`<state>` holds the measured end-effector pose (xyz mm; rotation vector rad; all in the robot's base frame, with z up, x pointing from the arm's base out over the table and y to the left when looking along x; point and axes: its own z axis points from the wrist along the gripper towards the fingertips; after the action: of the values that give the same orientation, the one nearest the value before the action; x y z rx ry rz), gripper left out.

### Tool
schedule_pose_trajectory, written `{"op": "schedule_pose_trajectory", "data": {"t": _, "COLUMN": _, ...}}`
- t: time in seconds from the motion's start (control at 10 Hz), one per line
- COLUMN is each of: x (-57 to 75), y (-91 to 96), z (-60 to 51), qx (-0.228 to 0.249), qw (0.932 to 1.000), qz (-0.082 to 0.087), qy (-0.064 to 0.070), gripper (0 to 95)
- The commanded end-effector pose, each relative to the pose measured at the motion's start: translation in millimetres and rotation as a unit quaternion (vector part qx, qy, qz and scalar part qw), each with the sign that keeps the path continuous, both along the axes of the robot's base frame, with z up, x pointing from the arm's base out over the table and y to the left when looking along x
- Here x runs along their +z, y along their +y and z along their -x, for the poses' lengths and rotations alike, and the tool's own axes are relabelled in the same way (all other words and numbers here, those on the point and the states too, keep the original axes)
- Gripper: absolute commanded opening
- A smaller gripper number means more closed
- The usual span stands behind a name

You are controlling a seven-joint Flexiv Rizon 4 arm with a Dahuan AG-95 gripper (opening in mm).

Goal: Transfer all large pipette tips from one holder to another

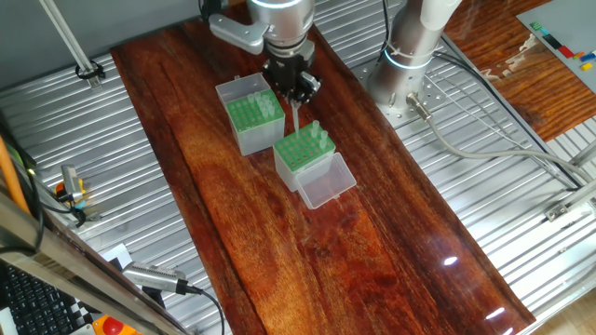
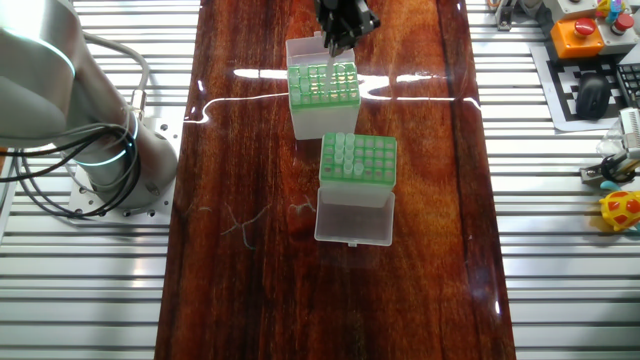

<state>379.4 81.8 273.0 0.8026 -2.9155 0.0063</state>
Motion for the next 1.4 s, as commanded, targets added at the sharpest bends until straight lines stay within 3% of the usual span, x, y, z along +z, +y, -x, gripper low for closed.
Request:
{"op": "schedule_pose_trajectory", "data": {"t": 0.1, "x": -0.7, "y": -0.7, "z": 1.4, "qx": -0.004, "qw": 1.0000, "qz": 0.002, "qy": -0.006, "gripper": 0.0}}
{"op": "schedule_pose_trajectory", "data": {"t": 0.6, "x": -0.7, "y": -0.7, "z": 1.4, "qx": -0.018, "qw": 0.9998, "qz": 0.006, "qy": 0.006, "gripper": 0.0}}
{"op": "schedule_pose_trajectory", "data": {"t": 1.4, "x": -0.7, "y": -0.7, "z": 1.4, "qx": -0.025, "qw": 0.9997, "qz": 0.002, "qy": 0.009, "gripper": 0.0}}
